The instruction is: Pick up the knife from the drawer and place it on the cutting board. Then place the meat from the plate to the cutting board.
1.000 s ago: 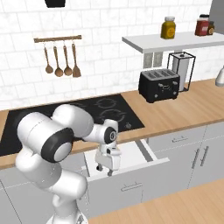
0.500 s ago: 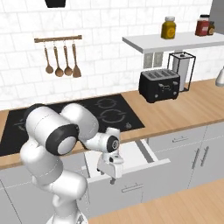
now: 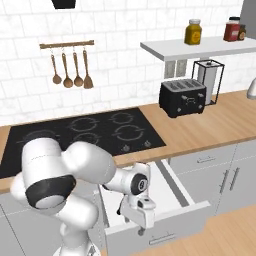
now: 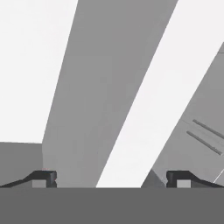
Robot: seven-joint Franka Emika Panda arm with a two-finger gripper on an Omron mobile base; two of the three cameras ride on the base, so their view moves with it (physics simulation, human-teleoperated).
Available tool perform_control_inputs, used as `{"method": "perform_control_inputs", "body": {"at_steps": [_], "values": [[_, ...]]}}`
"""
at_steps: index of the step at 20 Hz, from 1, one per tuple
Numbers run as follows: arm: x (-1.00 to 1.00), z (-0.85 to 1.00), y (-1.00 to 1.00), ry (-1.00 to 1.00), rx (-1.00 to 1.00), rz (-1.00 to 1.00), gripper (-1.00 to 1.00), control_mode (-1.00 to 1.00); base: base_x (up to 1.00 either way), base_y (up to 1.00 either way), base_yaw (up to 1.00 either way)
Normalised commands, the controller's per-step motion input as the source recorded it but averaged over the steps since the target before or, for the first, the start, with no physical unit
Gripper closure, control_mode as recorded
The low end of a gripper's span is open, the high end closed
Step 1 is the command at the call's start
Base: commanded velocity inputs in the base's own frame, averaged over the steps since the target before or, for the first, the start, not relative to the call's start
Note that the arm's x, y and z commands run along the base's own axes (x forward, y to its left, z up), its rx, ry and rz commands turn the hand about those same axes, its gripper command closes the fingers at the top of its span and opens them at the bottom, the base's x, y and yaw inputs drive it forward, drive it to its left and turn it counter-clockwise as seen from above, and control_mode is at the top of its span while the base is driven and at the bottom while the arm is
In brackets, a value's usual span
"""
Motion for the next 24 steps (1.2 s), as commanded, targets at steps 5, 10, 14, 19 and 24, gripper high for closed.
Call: {"method": "perform_control_inputs", "body": {"at_steps": [5,10,14,19,24], "values": [[-0.45,0.64,-0.44,-0.15,0.12,0.01,-1.0,-1.0,0.0,0.0,0.0],[0.74,0.85,0.01,-0.02,0.17,0.09,-1.0,-1.0,0.0,0.0,0.0],[1.0,0.02,0.17,0.0,0.14,0.17,-1.0,-1.0,0.0,0.0,0.0],[0.98,-0.23,0.09,-0.01,0.17,0.26,-1.0,-1.0,0.0,0.0,0.0],[0.53,-0.41,0.15,-0.01,0.12,0.18,-1.0,-1.0,0.0,0.0,0.0]]}}
